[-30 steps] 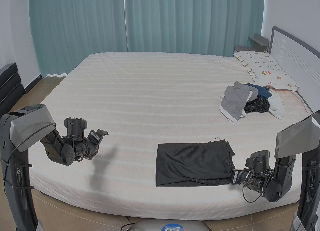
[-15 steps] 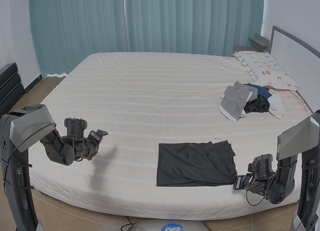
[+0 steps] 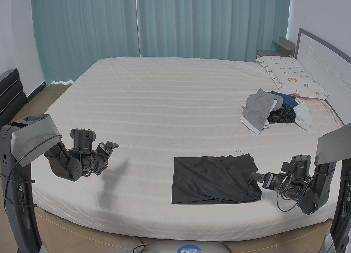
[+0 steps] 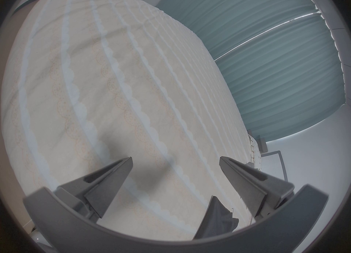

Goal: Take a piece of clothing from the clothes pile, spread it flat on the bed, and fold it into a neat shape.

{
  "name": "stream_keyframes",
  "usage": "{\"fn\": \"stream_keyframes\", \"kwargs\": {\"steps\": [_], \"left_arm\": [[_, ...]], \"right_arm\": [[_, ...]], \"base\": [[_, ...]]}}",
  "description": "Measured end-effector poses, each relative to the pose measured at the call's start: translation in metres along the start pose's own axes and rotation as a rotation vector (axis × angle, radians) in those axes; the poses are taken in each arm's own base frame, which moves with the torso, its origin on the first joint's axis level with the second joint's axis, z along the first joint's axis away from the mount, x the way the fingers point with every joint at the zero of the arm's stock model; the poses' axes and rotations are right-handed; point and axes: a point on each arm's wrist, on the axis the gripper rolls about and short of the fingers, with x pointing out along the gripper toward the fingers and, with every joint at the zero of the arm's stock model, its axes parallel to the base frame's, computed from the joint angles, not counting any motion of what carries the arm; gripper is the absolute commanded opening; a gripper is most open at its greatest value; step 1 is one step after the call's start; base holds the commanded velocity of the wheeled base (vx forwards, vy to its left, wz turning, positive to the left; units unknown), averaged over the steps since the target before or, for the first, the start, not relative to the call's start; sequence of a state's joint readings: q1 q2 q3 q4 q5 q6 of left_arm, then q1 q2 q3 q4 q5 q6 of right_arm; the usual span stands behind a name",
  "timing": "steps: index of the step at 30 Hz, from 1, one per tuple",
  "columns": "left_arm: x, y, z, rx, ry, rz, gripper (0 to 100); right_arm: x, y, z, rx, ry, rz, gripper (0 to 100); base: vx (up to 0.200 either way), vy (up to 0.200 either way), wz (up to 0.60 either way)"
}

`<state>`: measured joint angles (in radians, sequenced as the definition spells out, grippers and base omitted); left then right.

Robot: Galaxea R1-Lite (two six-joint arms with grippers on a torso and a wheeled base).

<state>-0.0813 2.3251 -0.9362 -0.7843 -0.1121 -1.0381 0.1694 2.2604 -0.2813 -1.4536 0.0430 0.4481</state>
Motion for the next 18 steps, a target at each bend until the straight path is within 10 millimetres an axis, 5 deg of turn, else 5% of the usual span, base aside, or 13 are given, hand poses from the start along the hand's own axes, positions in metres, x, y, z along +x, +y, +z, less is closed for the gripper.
{"fn": "stream_keyframes", "kwargs": {"steps": [4, 18], "left_arm": [[0.0, 0.0, 0.0, 0.0, 0.0, 0.0, 100], [0.0, 0.0, -0.002, 0.004, 0.0, 0.002, 100]], "right_arm": [[0.018, 0.002, 0.012, 0.09, -0.05, 0.036, 100], [0.074, 0.0, 0.016, 0.269, -0.056, 0.135, 100]], "base": [[0.15, 0.0, 0.0], [0.0, 0.0, 0.0]]}}
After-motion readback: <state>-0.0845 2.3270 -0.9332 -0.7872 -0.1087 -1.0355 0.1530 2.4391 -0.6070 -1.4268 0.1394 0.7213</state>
